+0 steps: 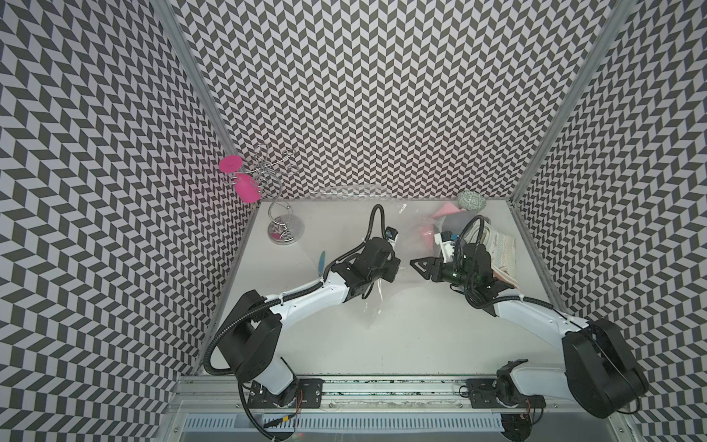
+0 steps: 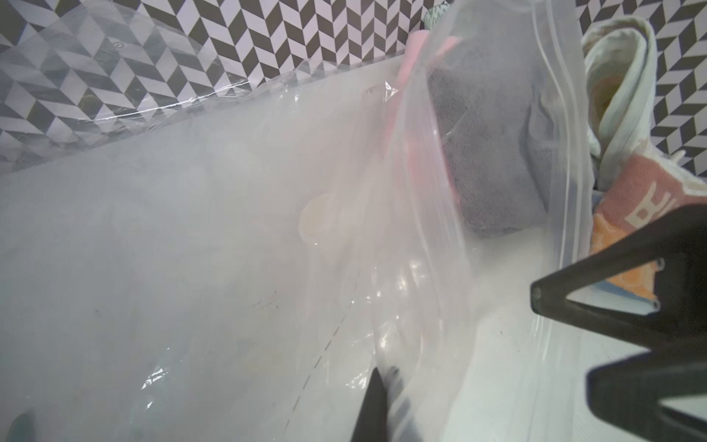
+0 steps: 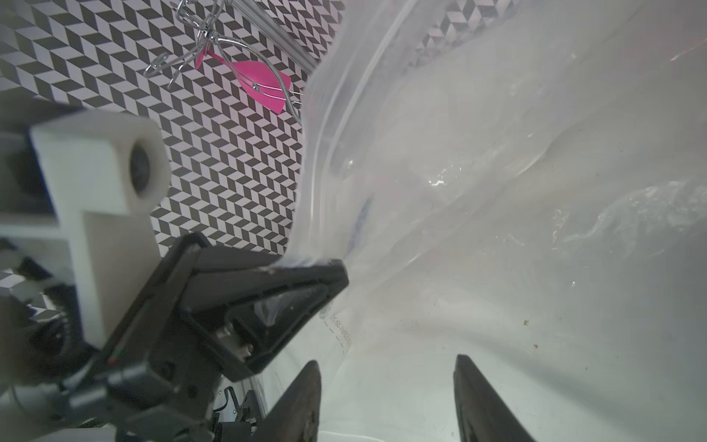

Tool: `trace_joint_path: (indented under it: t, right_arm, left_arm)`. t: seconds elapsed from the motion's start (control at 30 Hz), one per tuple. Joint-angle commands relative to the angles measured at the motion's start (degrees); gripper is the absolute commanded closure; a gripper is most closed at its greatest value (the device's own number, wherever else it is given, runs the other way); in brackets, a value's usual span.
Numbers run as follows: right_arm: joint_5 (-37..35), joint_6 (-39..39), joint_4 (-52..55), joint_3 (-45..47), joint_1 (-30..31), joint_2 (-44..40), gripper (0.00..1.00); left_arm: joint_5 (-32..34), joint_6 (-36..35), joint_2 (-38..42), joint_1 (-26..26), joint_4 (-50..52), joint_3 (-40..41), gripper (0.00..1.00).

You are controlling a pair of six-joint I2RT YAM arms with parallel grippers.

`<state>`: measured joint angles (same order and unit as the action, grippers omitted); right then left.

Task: Place the folded towel into the vacuum bag
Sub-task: Open the vacuum bag at the center of the board.

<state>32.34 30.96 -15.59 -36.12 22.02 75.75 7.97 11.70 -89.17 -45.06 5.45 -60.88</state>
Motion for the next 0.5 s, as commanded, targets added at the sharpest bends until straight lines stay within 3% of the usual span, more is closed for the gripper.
trace_joint_path:
  t: [0.0, 0.3, 0.47]
  right_arm:
    - [-0.8, -2.3, 0.5, 0.7, -0.1, 0.9, 0.46]
    - [-9.7, 5.5, -3.3, 4.5, -3.2, 4.4, 0.46]
    - [-12.0, 8.0, -3.8, 6.6, -5.8, 4.5, 0.47]
  left_arm:
    - [-4.6, 1.7, 3.0, 0.0, -4.3, 0.4, 1.0]
    - [-9.2, 2.2, 10.3, 0.2, -9.8, 4.5, 1.0]
    - [-10.4, 6.1, 12.1, 3.0, -9.5, 4.6, 1.0]
